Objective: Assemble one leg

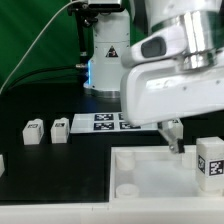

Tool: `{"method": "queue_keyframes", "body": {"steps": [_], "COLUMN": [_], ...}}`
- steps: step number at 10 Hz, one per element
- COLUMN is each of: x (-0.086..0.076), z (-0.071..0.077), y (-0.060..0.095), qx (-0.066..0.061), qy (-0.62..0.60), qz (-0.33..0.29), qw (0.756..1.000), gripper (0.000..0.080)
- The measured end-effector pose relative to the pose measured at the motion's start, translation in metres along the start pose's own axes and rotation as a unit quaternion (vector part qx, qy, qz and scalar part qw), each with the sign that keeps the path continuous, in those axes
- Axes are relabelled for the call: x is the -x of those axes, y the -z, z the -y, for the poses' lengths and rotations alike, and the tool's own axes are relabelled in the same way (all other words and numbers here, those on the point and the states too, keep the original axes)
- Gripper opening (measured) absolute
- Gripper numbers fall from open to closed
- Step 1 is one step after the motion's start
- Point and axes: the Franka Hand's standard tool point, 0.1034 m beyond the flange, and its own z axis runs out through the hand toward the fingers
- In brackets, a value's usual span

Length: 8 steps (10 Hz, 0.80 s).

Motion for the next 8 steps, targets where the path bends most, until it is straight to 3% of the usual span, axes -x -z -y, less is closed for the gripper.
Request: {"method": "queue_keyframes", "body": {"steps": [2, 3, 5, 8], "x": [-0.003, -0.010, -0.008, 0.001], "z": [0.007, 0.006, -0.001, -0.007], "y": [-0.008, -0.011, -0.023, -0.029], "qx": [-0.019, -0.024, -0.024, -0.024], "qy": [-0.008, -0.008, -0.007, -0.010], "qz": [0.093, 0.111, 0.108, 0.111], "qw": [0.996, 0.994, 0.994, 0.993], "gripper": [0.0649, 0.0649, 0.0649, 0.0622]}}
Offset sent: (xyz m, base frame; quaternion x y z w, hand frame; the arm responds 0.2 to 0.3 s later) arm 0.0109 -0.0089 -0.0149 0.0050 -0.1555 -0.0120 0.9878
